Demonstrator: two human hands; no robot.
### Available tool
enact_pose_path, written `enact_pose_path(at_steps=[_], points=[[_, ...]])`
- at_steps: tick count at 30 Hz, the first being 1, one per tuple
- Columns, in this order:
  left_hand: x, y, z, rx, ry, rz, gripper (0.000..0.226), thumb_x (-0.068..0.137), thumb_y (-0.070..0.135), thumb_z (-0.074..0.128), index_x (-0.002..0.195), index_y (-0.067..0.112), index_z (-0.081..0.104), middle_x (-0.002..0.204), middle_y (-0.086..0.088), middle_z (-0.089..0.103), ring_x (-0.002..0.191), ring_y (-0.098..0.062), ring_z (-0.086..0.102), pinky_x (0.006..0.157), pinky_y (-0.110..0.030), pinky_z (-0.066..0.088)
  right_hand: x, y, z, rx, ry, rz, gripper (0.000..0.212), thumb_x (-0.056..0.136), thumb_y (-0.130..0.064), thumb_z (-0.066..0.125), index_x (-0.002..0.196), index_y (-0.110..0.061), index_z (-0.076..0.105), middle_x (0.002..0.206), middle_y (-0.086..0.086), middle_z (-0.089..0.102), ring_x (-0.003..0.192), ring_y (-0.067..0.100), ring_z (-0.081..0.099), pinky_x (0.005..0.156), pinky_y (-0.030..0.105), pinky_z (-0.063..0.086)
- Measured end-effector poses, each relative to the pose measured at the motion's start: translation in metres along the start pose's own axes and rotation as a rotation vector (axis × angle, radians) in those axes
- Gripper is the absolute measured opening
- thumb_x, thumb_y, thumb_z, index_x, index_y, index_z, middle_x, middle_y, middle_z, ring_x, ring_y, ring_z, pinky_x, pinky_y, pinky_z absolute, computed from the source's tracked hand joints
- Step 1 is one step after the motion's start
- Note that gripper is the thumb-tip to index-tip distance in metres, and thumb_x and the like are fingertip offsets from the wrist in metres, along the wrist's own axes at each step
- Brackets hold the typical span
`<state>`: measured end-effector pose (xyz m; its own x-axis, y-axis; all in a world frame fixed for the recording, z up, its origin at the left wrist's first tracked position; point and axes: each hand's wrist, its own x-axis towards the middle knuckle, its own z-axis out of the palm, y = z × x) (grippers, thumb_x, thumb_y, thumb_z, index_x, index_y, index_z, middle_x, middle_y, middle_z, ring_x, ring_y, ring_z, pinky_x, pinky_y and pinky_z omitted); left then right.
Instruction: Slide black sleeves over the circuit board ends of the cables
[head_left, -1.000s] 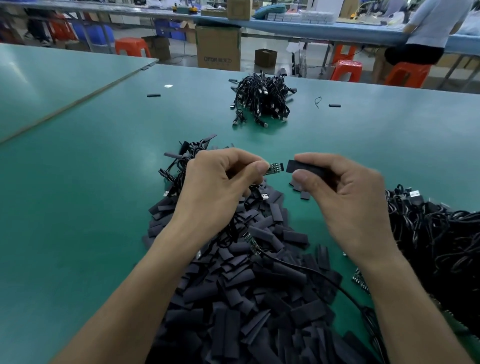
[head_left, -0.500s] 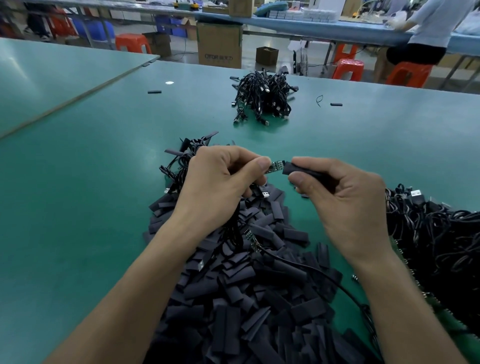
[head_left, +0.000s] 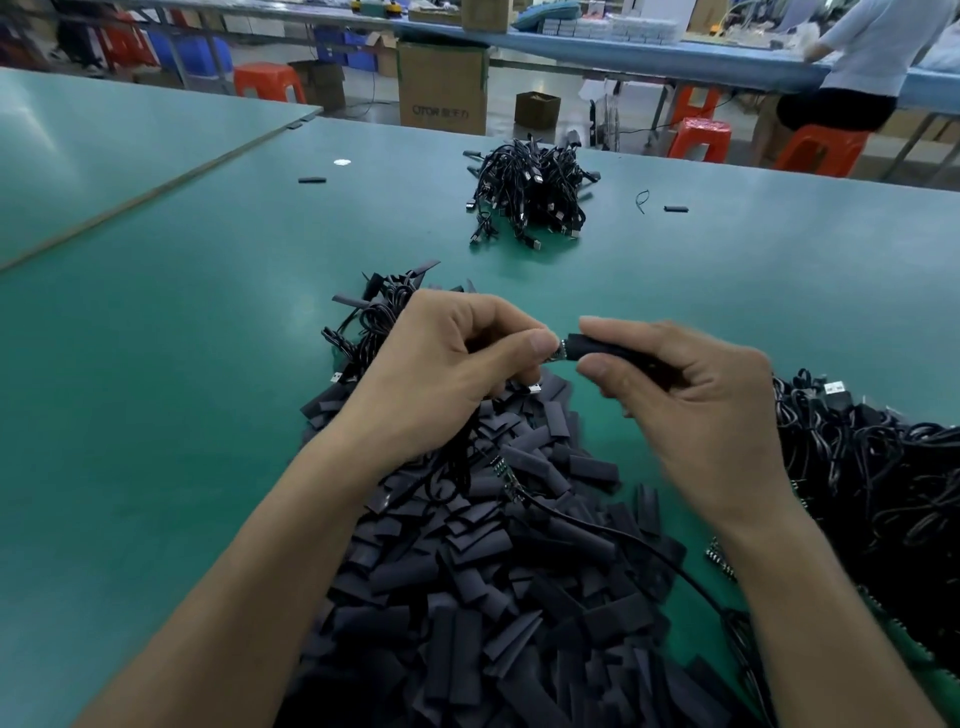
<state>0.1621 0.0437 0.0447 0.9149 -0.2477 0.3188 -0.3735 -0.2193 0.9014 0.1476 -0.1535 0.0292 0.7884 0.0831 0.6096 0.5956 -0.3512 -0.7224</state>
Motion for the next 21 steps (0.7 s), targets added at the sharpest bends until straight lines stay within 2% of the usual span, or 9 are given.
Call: enact_pose_path(at_steps=[4,8,10,13,17,21], points=[[-0.0004,-0.0022,0.0018,-0.045,-0.084,-0.026,0.007,0.089,0.022,0.073,0.088,0.018,0.068,0.069,0.002,0.074,0.061,-0.009,0.064,0.055,-0.017,0.048,0.0003,-0.0018,-0.0031,0.062,-0.162,0.038,0.024,0.081,-0.026,0.077,0.104,-0.031,0.075,0.09,-0.019,0.075,0.081,0.003,0.07,0.071,0.01,0.049],[0.0008,-0.0043,0.0031,-0.107,-0.074,-0.055,0.028,0.082,0.031,0.076,0.092,0.016,0.053,0.07,-0.004,0.074,0.063,-0.015,0.067,0.057,-0.021,0.052,0.0004,-0.0051,-0.0007,0.158,-0.206,0.077,0.021,0.083,-0.018,0.075,0.1,-0.029,0.076,0.088,-0.016,0.077,0.077,0.001,0.071,0.069,0.009,0.05],[0.0007,-0.0046,0.0015,-0.123,-0.088,-0.056,0.031,0.081,0.033,0.075,0.095,0.015,0.055,0.072,-0.005,0.075,0.062,-0.011,0.067,0.059,-0.019,0.051,0.0009,-0.0039,-0.0015,0.156,-0.175,0.107,0.021,0.083,-0.013,0.076,0.098,-0.029,0.077,0.084,-0.013,0.077,0.072,0.005,0.071,0.066,0.011,0.05],[-0.0001,-0.0072,0.0007,-0.055,-0.138,-0.064,0.022,0.087,0.025,0.078,0.1,0.017,0.063,0.077,-0.001,0.076,0.065,-0.007,0.066,0.064,-0.019,0.05,0.0017,-0.0004,-0.0034,0.138,-0.118,0.166,0.024,0.084,-0.008,0.077,0.092,-0.029,0.077,0.075,-0.009,0.076,0.064,0.007,0.069,0.06,0.013,0.05],[-0.0001,-0.0094,0.0023,0.109,-0.068,-0.055,0.009,0.086,0.026,0.078,0.088,0.025,0.07,0.073,0.008,0.074,0.068,-0.004,0.07,0.066,-0.016,0.051,0.0017,0.0004,-0.0049,0.139,-0.101,0.201,0.022,0.084,-0.006,0.077,0.09,-0.027,0.077,0.069,-0.009,0.074,0.059,0.005,0.067,0.059,0.013,0.05],[0.0,-0.009,0.0029,0.245,-0.001,-0.002,0.007,0.085,0.029,0.078,0.081,0.029,0.073,0.068,0.016,0.071,0.06,0.001,0.063,0.061,-0.012,0.048,0.0017,-0.0001,-0.0052,0.123,-0.107,0.203,0.024,0.084,-0.007,0.076,0.09,-0.03,0.077,0.069,-0.01,0.073,0.059,0.005,0.066,0.059,0.014,0.05]])
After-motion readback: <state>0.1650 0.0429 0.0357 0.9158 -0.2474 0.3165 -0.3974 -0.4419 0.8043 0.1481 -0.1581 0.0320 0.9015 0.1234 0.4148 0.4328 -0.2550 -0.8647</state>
